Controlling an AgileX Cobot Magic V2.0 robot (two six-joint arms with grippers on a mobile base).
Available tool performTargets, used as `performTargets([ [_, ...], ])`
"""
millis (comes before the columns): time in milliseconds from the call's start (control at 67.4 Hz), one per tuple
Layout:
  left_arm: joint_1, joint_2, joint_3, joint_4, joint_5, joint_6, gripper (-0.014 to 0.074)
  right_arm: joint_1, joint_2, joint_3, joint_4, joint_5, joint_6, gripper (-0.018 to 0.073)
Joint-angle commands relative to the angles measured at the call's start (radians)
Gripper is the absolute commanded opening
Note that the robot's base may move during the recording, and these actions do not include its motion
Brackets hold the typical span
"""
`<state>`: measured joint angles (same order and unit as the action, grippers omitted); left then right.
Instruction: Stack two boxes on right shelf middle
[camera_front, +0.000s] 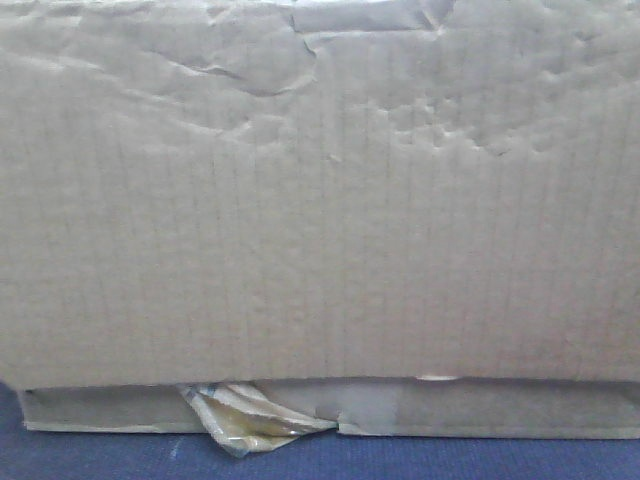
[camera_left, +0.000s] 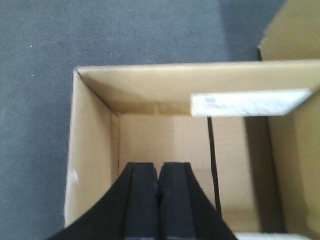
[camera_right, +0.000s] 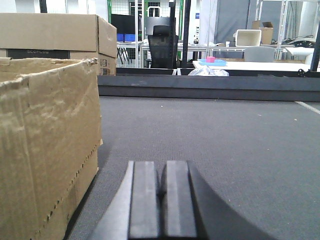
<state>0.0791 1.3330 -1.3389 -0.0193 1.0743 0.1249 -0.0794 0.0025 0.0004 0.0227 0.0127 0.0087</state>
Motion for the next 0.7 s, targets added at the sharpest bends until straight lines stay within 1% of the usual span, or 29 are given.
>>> performTargets([
  [0, 0.059, 0.041, -0.029, -0.051, 0.012, 0.039, -0.0111, -0.007, -0.003, 0.0, 0.0, -0.021, -0.003, -0.0168],
  [119, 0.127, 0.05, -0.03, -0.044, 0.017, 0.039, -0.0111, -0.007, -0.003, 0.0, 0.0, -0.021, -0.003, -0.0168],
  [193, 0.153, 0.05, -0.03, -0.044, 0.017, 0.039, -0.0111, -0.007, -0.003, 0.0, 0.0, -0.021, -0.003, -0.0168],
  [326, 0.158, 0.05, -0.03, -0.017, 0.019, 0.039, -0.0111, -0.007, -0.003, 0.0, 0.0, -0.021, -0.003, -0.0168],
  [415, 0.158, 0.052, -0.03, -0.017, 0.017, 0.039, -0.0099, -0.007, -0.003, 0.0, 0.0, -0.021, -0.003, -0.0168],
  [490, 0.158, 0.06, -0.03, -0.015, 0.015, 0.039, -0.0022, -0.007, -0.003, 0.0, 0.0, -0.021, -0.003, -0.0168],
  [594, 0.158, 0.092, -0.03, -0.015, 0.017, 0.039, 0.0173, -0.007, -0.003, 0.0, 0.0, -0.021, -0.003, -0.0168],
  [683, 0.158, 0.123, -0.03, -0.015, 0.017, 0.039, 0.0288, -0.007, -0.003, 0.0, 0.0, -0.021, -0.003, -0.0168],
])
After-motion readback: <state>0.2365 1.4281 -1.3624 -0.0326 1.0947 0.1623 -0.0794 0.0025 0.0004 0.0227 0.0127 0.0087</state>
